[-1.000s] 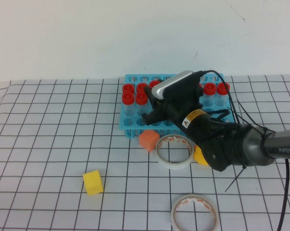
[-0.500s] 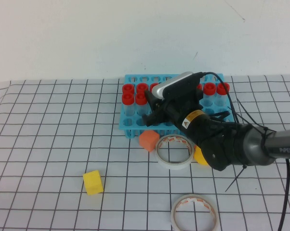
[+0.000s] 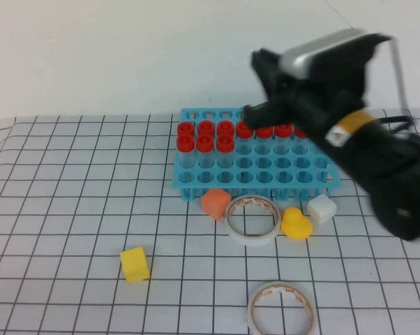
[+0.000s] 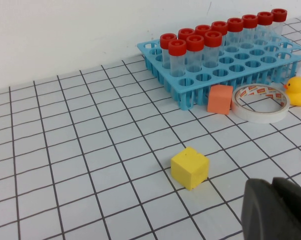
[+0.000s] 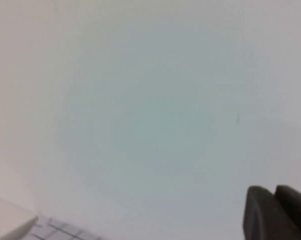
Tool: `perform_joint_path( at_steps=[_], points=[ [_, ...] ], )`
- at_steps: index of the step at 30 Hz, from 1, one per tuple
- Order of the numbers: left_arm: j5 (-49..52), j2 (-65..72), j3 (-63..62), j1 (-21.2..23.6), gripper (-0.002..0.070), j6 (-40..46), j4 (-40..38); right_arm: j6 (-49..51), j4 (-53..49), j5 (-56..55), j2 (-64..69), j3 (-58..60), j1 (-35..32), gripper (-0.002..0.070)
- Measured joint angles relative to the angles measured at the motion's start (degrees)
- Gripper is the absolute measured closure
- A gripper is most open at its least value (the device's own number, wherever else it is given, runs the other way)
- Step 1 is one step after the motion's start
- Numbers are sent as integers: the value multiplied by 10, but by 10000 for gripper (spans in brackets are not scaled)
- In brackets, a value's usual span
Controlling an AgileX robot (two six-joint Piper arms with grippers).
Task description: Place the test tubes
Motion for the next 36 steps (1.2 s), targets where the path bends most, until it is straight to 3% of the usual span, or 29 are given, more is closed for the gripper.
perform_joint_path(
  at_steps=[5,10,25,36],
  points=[
    [0,0,0,0,676,0,0,1,-13,42,-163,120,0,670],
    [0,0,0,0,676,0,0,1,-63,201,-315,202,0,676],
    [0,0,0,0,676,0,0,2,-85,637,-761,316,0,678],
    [0,0,0,0,676,-1,0,7,-104,684,-926,419,0,678]
  ],
)
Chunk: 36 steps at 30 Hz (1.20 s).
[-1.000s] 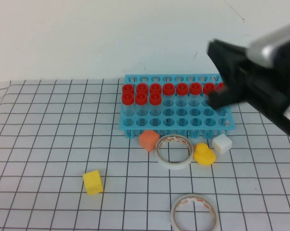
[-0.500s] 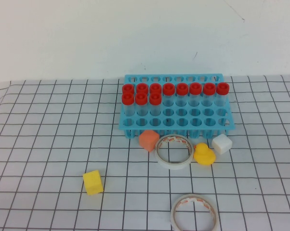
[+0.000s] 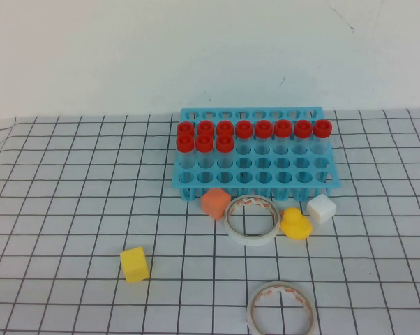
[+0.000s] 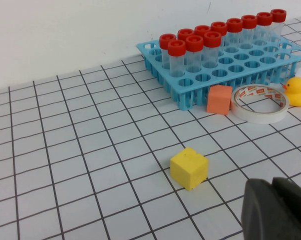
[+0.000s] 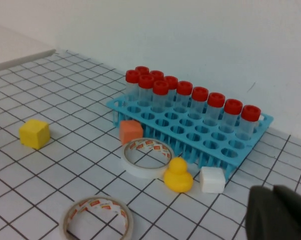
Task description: Place the test tubes
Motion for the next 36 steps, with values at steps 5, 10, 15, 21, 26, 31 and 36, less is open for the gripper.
perform_joint_path(
  at_steps=[5,10,15,21,26,31,36],
  points=[
    [0,0,0,0,676,0,0,9,-2,-20,-9,29,0,678],
    [0,0,0,0,676,0,0,19,34,-34,-47,86,-68,678],
    [0,0,0,0,676,0,0,19,48,-50,-80,133,-229,678],
    [0,0,0,0,677,0,0,18,53,-48,-81,165,-382,678],
    [0,0,0,0,677,0,0,54,47,-48,-81,187,-388,678],
    [0,0,0,0,677,0,0,74,37,-49,-81,194,-349,678],
    [0,0,0,0,677,1,0,77,36,-49,-81,195,-332,678]
  ],
)
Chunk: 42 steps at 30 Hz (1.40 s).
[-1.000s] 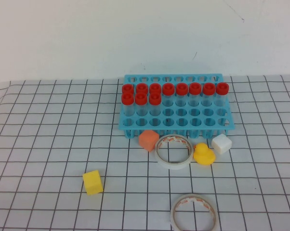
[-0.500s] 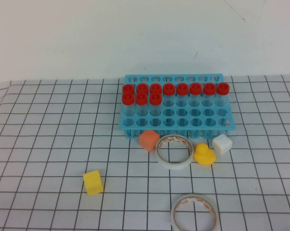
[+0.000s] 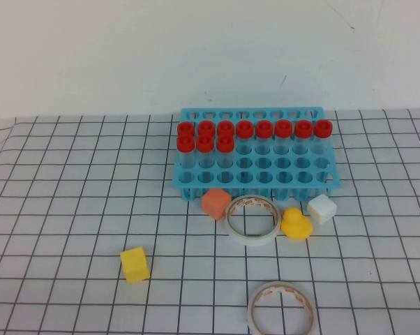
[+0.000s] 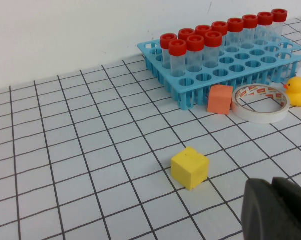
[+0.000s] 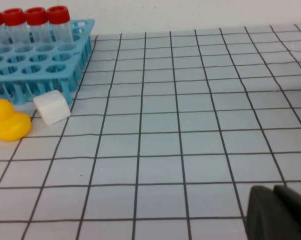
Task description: Place the test tubes
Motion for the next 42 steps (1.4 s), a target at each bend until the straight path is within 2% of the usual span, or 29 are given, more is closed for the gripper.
perform_joint_path(
  at_steps=[29,34,38,39,40,42],
  points=[
    [0,0,0,0,676,0,0,0,-3,14,0,-1,0,678],
    [-15,0,30,3,676,1,0,0,-3,14,0,-1,0,678],
    [-50,-10,66,51,676,1,0,0,-3,15,0,-1,0,678],
    [-60,-13,74,72,676,1,0,0,-3,15,0,-2,0,678],
    [-82,-15,86,118,676,3,0,0,-3,15,0,-2,0,678],
    [-102,-17,99,166,676,6,-4,0,-3,16,0,-2,0,678]
  ],
)
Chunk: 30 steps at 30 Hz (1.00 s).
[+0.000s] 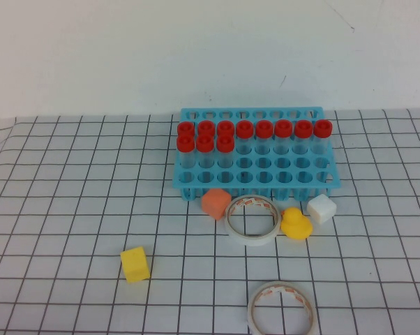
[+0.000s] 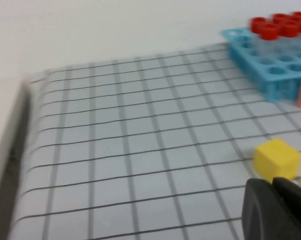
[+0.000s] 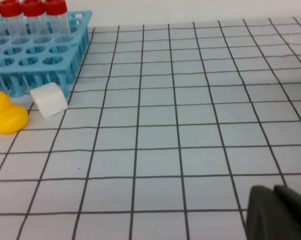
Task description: Place the test tubes
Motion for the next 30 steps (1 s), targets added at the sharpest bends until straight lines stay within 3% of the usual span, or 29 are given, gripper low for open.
perform_joint_path(
  at_steps=[5,8,14,30],
  points=[
    [-63,-1,36,96,676,64,-44,0,0,1,0,0,0,678],
    [-105,-1,62,130,676,115,-73,0,0,1,0,0,0,678],
    [-126,-1,80,138,676,145,-106,0,0,1,0,0,0,678],
    [-49,-1,79,138,676,173,-182,0,0,4,0,-1,0,678]
  ],
)
